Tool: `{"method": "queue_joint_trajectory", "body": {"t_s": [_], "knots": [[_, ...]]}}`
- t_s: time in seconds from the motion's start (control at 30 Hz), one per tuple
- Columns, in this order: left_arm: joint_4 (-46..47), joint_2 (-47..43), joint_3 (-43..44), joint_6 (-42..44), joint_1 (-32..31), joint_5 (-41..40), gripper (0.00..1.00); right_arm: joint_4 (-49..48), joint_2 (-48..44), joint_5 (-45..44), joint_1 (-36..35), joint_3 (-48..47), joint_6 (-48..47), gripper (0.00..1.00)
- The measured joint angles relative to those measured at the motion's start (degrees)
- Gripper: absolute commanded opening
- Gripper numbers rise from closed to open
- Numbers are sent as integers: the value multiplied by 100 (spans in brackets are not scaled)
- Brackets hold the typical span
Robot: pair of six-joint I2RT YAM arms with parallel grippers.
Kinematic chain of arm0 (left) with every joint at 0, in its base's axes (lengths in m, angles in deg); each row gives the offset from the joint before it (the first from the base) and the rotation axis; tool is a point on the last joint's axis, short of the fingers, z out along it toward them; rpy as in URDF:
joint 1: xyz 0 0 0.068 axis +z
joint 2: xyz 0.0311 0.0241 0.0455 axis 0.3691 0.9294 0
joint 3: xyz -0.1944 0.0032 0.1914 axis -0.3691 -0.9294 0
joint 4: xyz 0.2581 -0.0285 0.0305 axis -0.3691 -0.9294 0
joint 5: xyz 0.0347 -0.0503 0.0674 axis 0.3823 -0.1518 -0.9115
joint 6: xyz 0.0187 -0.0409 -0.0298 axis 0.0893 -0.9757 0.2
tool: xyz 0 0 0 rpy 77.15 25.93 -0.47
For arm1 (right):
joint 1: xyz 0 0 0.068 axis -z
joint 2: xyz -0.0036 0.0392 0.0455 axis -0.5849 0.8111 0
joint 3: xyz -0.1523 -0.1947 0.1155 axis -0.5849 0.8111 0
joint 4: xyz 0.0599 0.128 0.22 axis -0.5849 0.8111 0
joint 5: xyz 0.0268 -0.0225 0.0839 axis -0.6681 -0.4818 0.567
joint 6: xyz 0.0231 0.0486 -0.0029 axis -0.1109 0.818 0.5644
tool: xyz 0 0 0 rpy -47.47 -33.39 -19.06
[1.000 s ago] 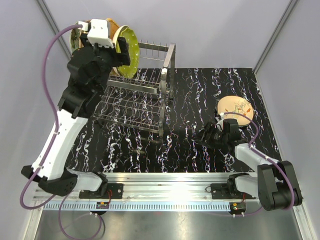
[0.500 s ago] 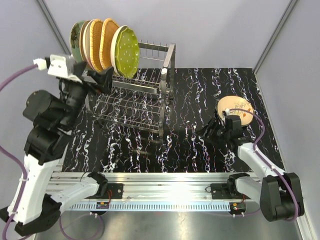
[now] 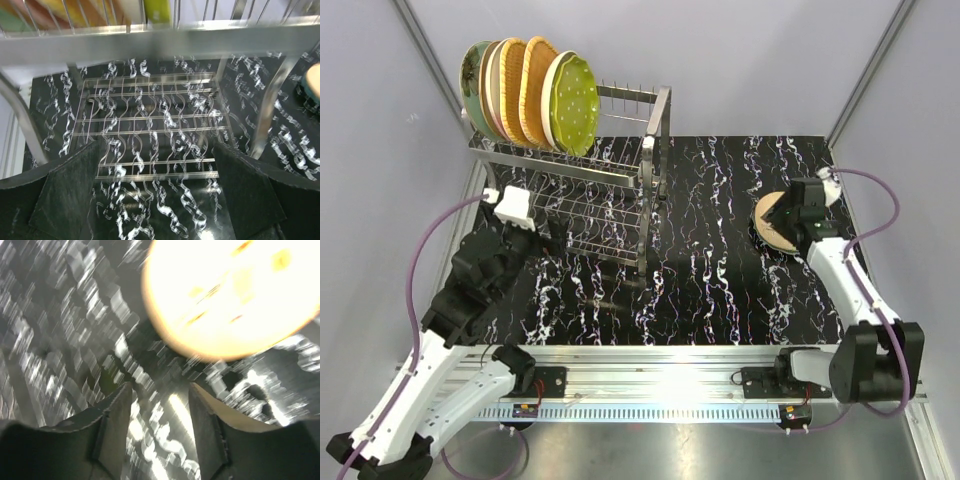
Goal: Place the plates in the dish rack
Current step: Grab a plate with the right arm
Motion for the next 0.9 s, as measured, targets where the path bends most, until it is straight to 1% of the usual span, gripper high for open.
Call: {"method": "queue_joint_trajectory", "body": {"t_s": [0.1,0.23,0.33,0.53,0.57,0.67,0.9], "knots": [[46,-271,-407,103,0,-68,99,15,374,-114,643,-247,-11,55],[236,-601,-872,140,0,-151,99,98,614,-50,1672,-264,92,56],[313,-688,-1054,140,0,-160,99,98,684,17,2164,-256,195,57],[372,-684,-1058,138,-79,-245,99,-105,1003,269,2382,-136,361,55],[374,-684,-1058,138,-109,-269,99,-140,1110,306,2387,-129,391,52],[380,-686,-1058,140,-223,-326,99,-197,1384,398,2402,-109,461,51],[387,-741,-1058,140,-293,-411,99,-216,1707,404,2406,-76,509,51]]}}
